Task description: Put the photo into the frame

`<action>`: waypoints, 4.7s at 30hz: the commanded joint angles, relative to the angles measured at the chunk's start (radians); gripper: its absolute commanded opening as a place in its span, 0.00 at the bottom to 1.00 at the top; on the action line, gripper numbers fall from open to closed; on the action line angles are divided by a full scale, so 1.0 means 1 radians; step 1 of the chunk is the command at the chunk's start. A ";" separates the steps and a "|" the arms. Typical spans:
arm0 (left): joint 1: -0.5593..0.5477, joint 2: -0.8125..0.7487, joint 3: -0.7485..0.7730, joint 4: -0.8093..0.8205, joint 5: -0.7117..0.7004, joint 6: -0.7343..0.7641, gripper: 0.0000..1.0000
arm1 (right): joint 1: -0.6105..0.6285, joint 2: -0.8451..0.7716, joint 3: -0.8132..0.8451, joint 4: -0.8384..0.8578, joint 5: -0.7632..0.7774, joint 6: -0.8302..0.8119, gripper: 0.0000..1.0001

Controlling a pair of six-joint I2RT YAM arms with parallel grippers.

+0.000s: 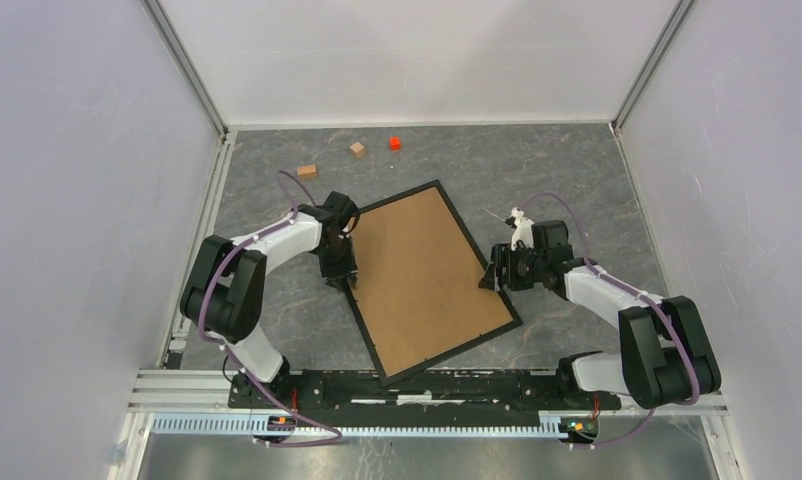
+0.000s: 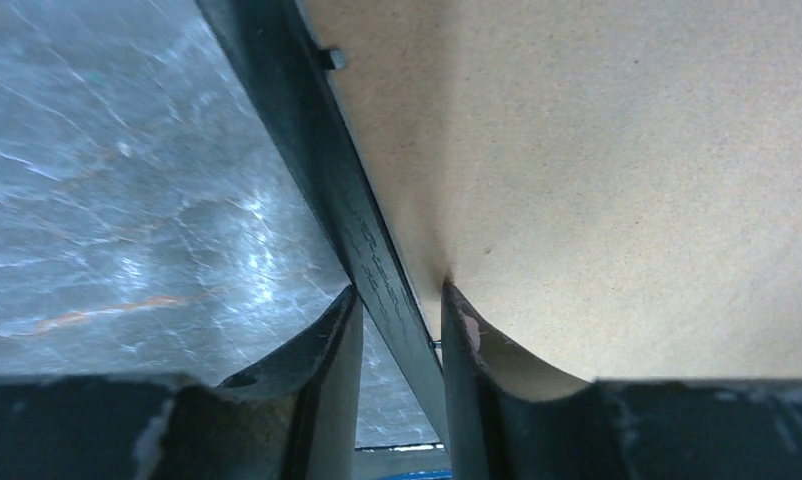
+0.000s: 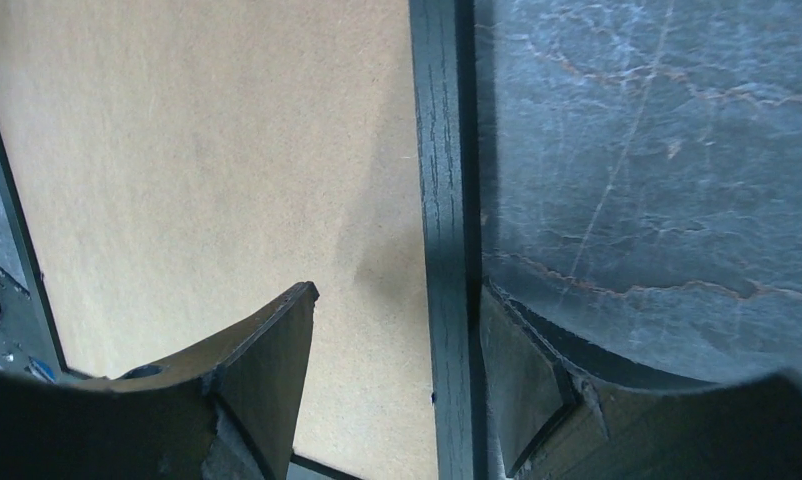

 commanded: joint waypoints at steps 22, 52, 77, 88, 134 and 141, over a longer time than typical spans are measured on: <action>0.029 0.298 0.356 -0.117 -0.135 0.309 0.24 | 0.138 -0.024 0.148 -0.282 0.138 -0.097 0.63; 0.028 0.303 0.344 -0.110 -0.166 0.285 0.02 | 0.072 -0.010 0.060 -0.343 0.006 -0.150 0.25; 0.036 -0.105 -0.017 -0.056 -0.040 0.099 0.64 | 0.074 0.011 0.024 -0.283 -0.002 -0.132 0.24; -0.035 -0.038 -0.113 0.051 -0.013 0.008 0.38 | 0.073 0.015 0.001 -0.254 -0.013 -0.118 0.23; -0.076 0.053 -0.128 0.110 -0.001 0.035 0.06 | 0.136 0.200 0.410 -0.248 0.173 -0.059 0.60; -0.074 0.057 -0.143 0.124 -0.018 0.035 0.06 | 0.039 0.347 0.567 -0.256 0.124 -0.063 0.55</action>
